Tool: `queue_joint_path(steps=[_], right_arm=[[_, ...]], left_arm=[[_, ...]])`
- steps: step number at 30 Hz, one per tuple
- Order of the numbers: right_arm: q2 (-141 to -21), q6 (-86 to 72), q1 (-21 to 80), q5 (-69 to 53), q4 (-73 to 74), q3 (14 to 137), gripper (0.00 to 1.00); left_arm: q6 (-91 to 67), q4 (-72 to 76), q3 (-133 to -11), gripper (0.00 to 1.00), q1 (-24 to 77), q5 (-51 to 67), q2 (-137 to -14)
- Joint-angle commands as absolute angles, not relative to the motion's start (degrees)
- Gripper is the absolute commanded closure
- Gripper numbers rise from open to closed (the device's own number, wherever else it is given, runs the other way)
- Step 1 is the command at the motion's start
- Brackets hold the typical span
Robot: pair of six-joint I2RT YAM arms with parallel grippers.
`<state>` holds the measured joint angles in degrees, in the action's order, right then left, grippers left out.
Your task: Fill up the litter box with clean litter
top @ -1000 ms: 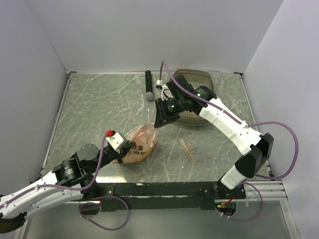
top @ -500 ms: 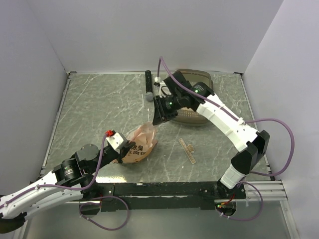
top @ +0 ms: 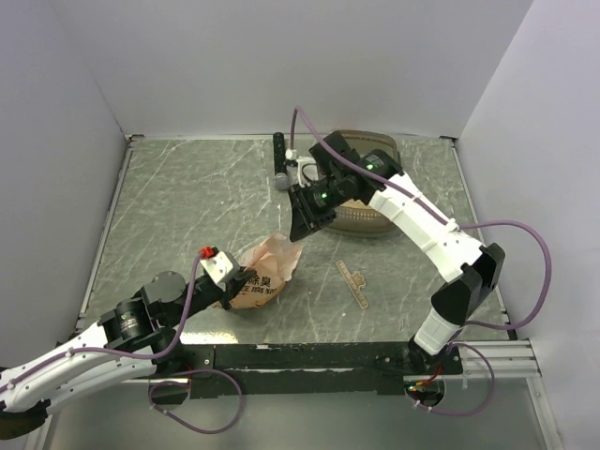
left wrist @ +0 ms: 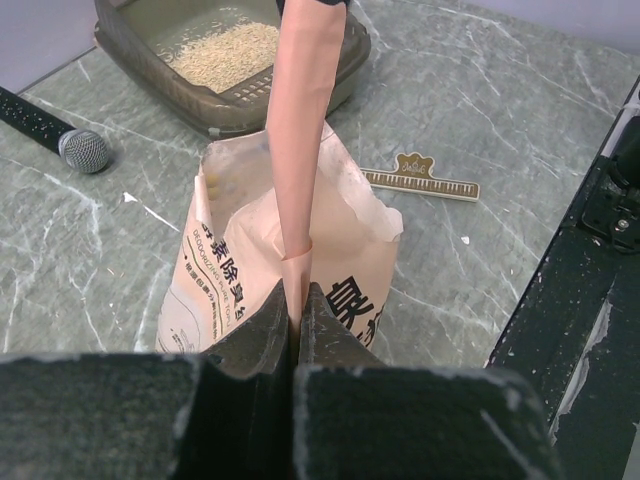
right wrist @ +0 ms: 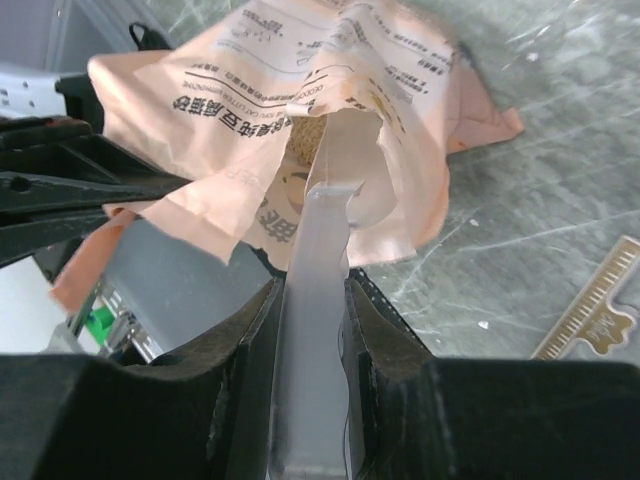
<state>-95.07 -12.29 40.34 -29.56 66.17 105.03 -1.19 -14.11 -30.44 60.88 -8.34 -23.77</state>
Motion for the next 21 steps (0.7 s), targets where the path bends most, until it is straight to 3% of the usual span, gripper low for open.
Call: queue_joint_path(steps=[1, 7, 14, 21], right_arm=[[-96.9, -12.3, 40.3, -35.2, 60.6, 99.7, 1.0], [-97.9, -14.1, 41.2, -38.2, 53.6, 92.0, 1.0], [-95.3, -22.0, 41.9, -43.3, 33.9, 74.1, 1.0], [-92.9, -28.7, 42.0, -46.3, 15.8, 63.6, 1.0]], left_arm=[[-1.8, -10.5, -31.8, 0.99, 61.1, -5.1, -23.3], [-1.8, -10.5, -31.9, 0.99, 61.2, -4.7, -24.3], [-1.9, -10.6, -31.8, 0.99, 61.2, -5.2, -25.1], [-1.8, -10.7, -31.8, 0.99, 61.3, -5.4, -26.5]])
